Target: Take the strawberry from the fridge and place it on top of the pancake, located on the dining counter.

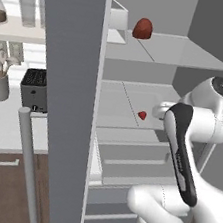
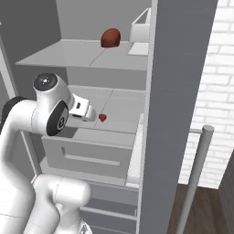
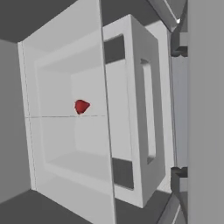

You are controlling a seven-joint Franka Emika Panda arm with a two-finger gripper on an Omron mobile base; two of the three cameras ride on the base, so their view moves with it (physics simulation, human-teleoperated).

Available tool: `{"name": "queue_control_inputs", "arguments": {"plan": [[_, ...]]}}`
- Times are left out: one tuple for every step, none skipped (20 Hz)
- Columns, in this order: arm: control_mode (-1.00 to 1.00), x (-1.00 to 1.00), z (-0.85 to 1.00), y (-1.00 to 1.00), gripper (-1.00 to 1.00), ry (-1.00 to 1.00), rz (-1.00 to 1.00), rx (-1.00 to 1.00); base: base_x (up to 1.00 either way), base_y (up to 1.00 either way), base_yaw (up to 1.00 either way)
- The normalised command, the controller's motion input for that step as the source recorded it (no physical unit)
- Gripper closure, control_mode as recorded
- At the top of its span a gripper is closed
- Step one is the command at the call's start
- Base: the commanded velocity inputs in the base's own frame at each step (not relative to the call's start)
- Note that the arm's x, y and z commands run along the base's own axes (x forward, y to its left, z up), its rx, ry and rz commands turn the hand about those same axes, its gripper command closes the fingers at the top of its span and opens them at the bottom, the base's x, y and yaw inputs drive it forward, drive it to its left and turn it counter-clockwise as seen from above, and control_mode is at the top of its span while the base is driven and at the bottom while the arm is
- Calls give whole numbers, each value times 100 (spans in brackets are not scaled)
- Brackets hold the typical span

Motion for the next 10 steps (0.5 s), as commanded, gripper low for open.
{"name": "queue_control_inputs", "arguments": {"plan": [[-100, 23, -39, -1, -100, -3, 0, 0, 0, 0, 0], [-100, 16, -40, 0, -100, -4, 2, 0, 0, 0, 0], [-100, 25, -41, 0, -100, -4, 2, 0, 0, 0, 0], [-100, 28, -41, 0, -100, -4, 1, 0, 0, 0, 0], [-100, 37, -41, 0, -100, -1, 1, 0, 0, 0, 0], [-100, 44, -39, 0, -100, 0, 1, 0, 0, 0, 0], [-100, 53, -32, 0, -100, 0, 0, 0, 0, 0, 0], [-100, 56, -28, 0, -100, 0, 0, 0, 0, 0, 0], [-100, 59, -24, 0, -100, 0, 0, 0, 0, 0, 0], [-100, 61, -18, 0, -100, 0, 0, 0, 0, 0, 0]]}}
